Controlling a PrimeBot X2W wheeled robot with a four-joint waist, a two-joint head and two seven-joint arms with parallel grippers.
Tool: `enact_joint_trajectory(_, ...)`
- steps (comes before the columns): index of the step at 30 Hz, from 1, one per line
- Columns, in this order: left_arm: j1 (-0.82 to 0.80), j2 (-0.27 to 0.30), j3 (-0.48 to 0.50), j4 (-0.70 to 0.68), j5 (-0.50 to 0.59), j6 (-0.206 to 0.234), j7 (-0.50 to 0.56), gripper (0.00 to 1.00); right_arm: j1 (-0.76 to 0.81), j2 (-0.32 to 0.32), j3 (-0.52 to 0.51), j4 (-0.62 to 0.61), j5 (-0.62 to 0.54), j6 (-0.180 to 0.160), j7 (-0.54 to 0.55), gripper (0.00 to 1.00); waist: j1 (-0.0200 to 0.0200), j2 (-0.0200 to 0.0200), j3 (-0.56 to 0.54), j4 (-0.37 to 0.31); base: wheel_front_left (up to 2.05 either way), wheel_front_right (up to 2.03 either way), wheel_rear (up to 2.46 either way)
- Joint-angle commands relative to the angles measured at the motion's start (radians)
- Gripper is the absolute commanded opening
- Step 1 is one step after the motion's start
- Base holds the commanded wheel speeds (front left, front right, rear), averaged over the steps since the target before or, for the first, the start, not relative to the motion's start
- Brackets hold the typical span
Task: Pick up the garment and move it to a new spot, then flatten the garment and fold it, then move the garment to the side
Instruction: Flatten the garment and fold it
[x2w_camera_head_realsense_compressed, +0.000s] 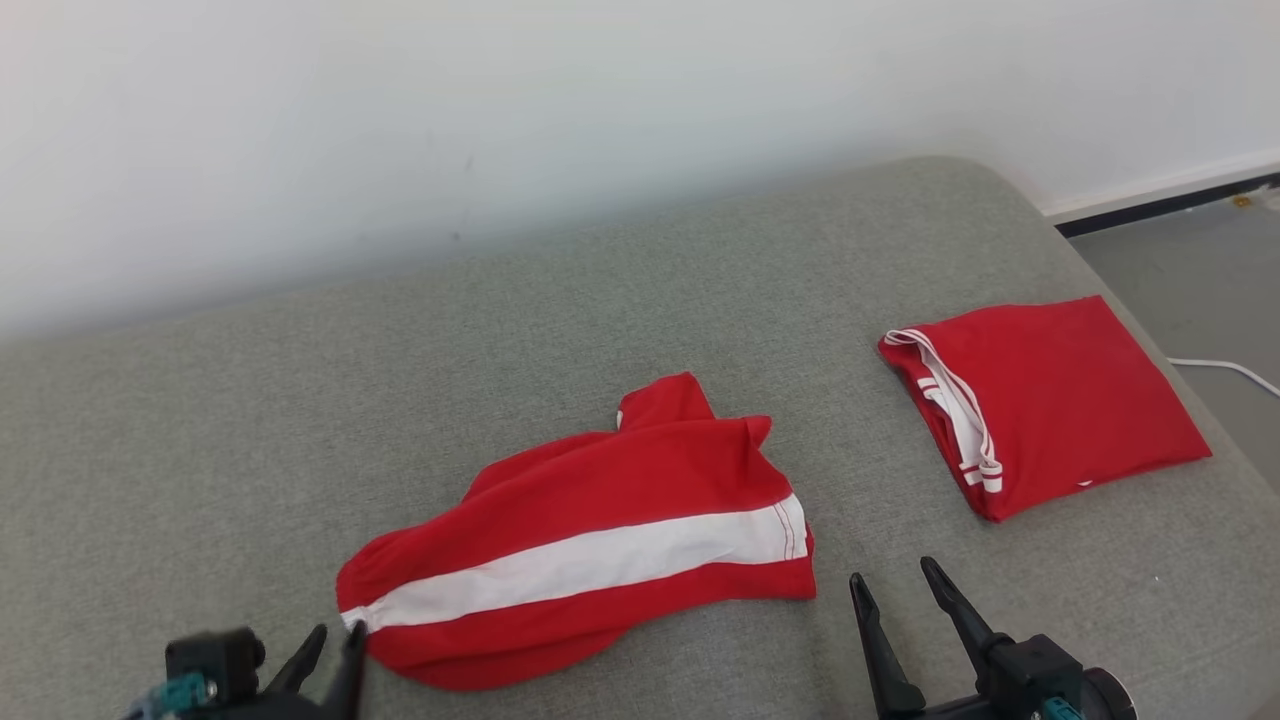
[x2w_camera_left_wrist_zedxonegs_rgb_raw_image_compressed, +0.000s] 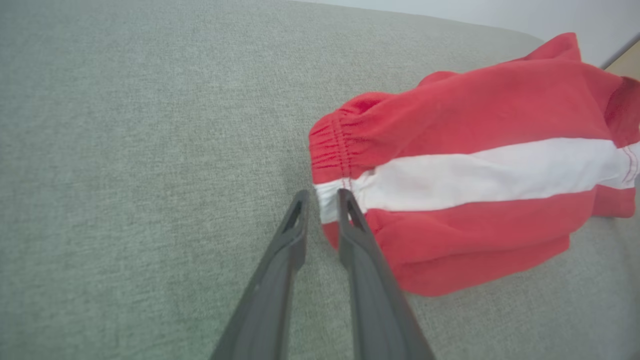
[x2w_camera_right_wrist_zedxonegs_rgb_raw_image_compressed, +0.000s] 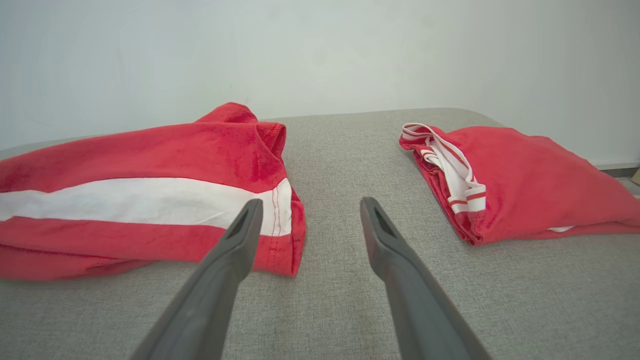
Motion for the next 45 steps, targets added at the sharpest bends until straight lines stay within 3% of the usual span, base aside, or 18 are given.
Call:
enact_joint_trajectory(1,0.035,-0.011,0.004,-0.011,-0.014,0.004,-0.024,1.0,0.005,0.0,-0.003,-0.003,0.002,-0.003,-0.004,1.0,0.0,0.0,-0.007,0.01,0.0,0.0,0.0)
enact_joint_trajectory(14,0.211,-0.086,0.102,-0.112,0.028,0.055,-0.339,1.0,0.024,0.0,-0.036,-0.01,0.0,-0.003,-0.005,1.0,0.0,0.0,-0.05,0.093,0.0,0.0,0.0)
enact_joint_trajectory(20,0.288,-0.159,0.239,-0.21,0.122,0.029,-0.349,1.0,0.033,0.0,-0.053,-0.007,-0.006,-0.003,-0.005,1.0,0.0,0.0,-0.069,0.126,0.0,0.0,0.0)
enact_joint_trajectory(25,0.344,-0.227,0.344,-0.257,0.217,-0.023,-0.349,1.0,0.046,-0.001,-0.066,-0.002,0.004,-0.003,-0.004,1.0,0.0,0.0,-0.081,0.149,0.0,0.0,0.0)
enact_joint_trajectory(30,0.366,-0.258,0.404,-0.288,0.285,-0.067,-0.349,1.0,0.05,0.0,-0.073,0.014,0.003,-0.003,-0.004,1.0,0.0,0.0,-0.085,0.161,0.0,0.0,0.0)
enact_joint_trajectory(37,0.401,-0.264,0.407,-0.305,0.371,-0.108,-0.349,1.0,0.054,0.0,-0.069,0.026,0.007,-0.003,-0.004,1.0,0.0,0.0,-0.09,0.169,0.0,0.0,0.0)
enact_joint_trajectory(45,0.433,-0.245,0.367,-0.271,0.357,-0.106,-0.349,1.0,0.082,0.0,-0.033,-0.015,-0.021,-0.003,-0.005,1.0,0.0,0.0,-0.104,0.167,0.0,0.0,0.0)
